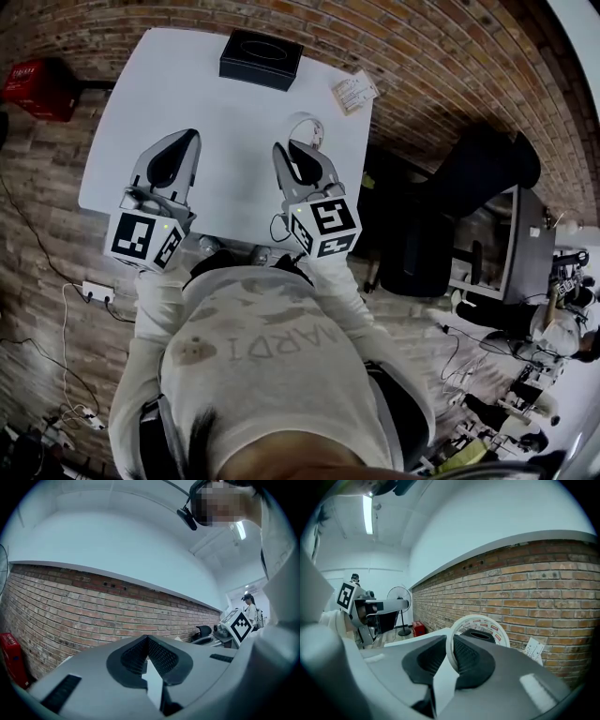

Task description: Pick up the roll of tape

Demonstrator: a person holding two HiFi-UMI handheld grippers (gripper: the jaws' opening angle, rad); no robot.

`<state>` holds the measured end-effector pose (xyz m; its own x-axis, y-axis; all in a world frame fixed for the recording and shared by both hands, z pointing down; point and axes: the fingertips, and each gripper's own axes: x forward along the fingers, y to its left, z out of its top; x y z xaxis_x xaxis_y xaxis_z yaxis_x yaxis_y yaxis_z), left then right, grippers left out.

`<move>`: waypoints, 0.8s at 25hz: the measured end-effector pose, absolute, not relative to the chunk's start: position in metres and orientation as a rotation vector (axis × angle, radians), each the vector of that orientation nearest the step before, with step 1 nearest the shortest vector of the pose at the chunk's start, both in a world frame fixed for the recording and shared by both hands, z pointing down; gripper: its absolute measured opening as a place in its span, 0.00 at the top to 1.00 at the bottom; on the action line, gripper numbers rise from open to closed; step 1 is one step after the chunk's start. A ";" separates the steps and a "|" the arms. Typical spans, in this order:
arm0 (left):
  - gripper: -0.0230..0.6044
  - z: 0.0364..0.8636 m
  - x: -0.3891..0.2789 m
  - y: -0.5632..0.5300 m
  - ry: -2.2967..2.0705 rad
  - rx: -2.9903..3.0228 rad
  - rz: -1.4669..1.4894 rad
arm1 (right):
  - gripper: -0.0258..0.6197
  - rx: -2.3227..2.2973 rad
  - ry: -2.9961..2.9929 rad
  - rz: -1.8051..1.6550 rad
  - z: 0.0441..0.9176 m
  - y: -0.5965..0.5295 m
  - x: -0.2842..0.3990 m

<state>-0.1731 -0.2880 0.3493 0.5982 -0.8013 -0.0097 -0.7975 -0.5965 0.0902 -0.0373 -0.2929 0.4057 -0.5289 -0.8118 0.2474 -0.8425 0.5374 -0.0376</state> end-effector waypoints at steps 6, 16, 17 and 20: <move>0.96 0.342 -0.164 -0.276 -1.382 2.750 -0.076 | 0.87 1.440 -2.613 0.175 0.382 -0.280 -0.026; 0.96 0.336 -0.152 -0.257 -1.398 2.762 -0.066 | 0.87 1.508 -2.650 0.060 0.350 -0.258 -0.006; 0.96 0.336 -0.151 -0.256 -1.403 2.761 -0.069 | 0.87 1.514 -2.654 0.051 0.347 -0.256 -0.004; 0.96 0.334 -0.148 -0.254 -1.417 2.757 -0.078 | 0.87 1.529 -2.666 0.020 0.338 -0.252 0.002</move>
<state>-0.1482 -0.2537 0.3340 0.5812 -0.8134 -0.0257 -0.8113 -0.5816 0.0593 0.0022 -0.2522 0.3381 -0.5033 -0.8617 0.0650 -0.8625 0.5055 0.0227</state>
